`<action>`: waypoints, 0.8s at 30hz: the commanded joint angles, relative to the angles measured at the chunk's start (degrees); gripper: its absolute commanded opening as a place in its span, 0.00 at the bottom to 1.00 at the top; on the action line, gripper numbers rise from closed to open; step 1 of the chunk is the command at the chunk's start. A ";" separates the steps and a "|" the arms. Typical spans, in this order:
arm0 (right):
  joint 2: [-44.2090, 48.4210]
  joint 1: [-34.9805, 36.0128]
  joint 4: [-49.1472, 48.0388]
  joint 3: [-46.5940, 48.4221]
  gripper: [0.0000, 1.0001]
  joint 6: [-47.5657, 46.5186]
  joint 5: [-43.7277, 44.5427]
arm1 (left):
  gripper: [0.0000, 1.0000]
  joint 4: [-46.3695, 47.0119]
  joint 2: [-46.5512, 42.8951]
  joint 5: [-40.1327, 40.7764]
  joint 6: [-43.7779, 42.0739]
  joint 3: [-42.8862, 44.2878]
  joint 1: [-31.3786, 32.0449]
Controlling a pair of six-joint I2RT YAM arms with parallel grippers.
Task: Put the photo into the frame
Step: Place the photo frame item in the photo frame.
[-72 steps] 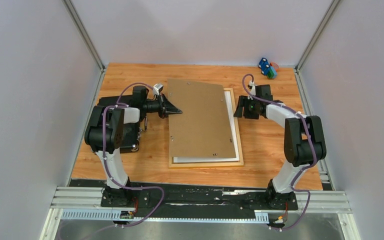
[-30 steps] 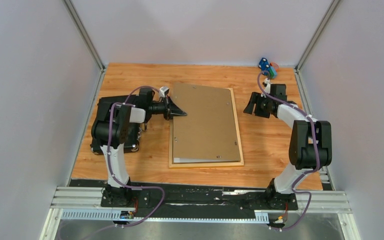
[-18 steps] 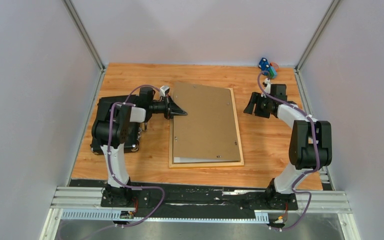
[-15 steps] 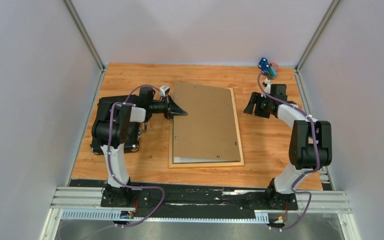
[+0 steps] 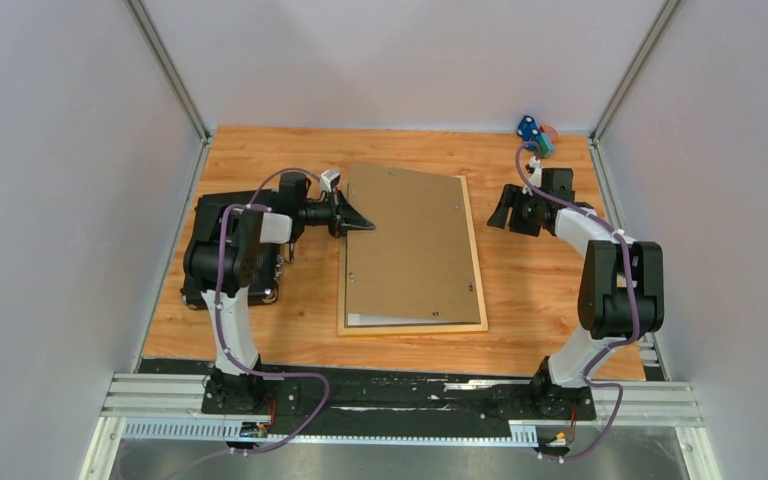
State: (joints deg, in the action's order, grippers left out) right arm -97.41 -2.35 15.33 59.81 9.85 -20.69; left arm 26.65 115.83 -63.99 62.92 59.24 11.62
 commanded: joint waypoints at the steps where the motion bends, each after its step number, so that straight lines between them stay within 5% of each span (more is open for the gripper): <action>1: -0.37 -0.20 -2.41 -0.40 0.62 0.35 -0.61 | 0.00 1.98 -0.72 -3.67 0.08 2.50 0.34; 24: -0.46 -0.20 -2.43 -0.40 0.61 0.30 -0.67 | 0.00 -2.51 0.13 -2.52 -3.47 2.81 0.34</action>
State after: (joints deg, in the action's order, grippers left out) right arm -97.41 -2.33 15.25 59.79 9.85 -20.69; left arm 24.32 115.83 -63.99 60.86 59.42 11.62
